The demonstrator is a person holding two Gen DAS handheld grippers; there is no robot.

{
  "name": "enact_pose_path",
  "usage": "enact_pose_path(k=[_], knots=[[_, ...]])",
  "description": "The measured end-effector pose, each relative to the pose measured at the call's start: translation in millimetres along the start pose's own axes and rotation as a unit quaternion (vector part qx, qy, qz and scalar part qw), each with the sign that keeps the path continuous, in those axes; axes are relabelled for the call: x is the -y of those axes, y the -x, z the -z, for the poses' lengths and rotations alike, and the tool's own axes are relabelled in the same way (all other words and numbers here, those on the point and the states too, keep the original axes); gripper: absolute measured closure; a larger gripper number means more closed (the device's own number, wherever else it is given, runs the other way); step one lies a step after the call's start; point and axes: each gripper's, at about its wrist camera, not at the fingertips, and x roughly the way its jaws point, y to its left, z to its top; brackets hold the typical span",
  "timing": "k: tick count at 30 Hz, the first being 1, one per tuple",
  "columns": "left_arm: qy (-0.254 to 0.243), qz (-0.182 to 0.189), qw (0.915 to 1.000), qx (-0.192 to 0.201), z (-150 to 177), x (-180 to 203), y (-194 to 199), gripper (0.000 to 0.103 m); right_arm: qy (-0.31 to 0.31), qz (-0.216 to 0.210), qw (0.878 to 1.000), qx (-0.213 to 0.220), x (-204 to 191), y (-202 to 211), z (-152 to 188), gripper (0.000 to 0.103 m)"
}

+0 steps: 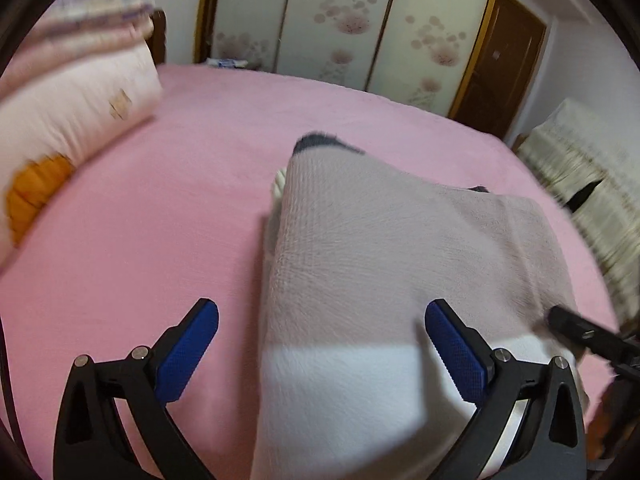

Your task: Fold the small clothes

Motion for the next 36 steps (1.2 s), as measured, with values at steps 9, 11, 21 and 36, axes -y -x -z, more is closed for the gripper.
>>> enact_pose_path(k=[9,11,21,36], knots=[[-0.033,-0.009,0.9990,0.029,15.1,71.1,136.7,0.000,0.026,0.027,0.998,0.041,-31.6,149.4,16.9,0.044],[-0.039,-0.005,0.9986,0.036,30.6,86.0,176.9,0.000,0.027,0.036,0.998,0.044,-36.8,182.7,27.1,0.043],[-0.083,0.018,0.9953,0.047,95.8,189.6,316.3,0.000,0.036,0.073,0.995,0.065,-47.4,325.6,85.2,0.037],[-0.109,0.026,0.9902,0.083,182.4,275.1,436.0,0.000,0.072,0.142,0.983,0.095,-39.8,448.7,164.0,0.028]])
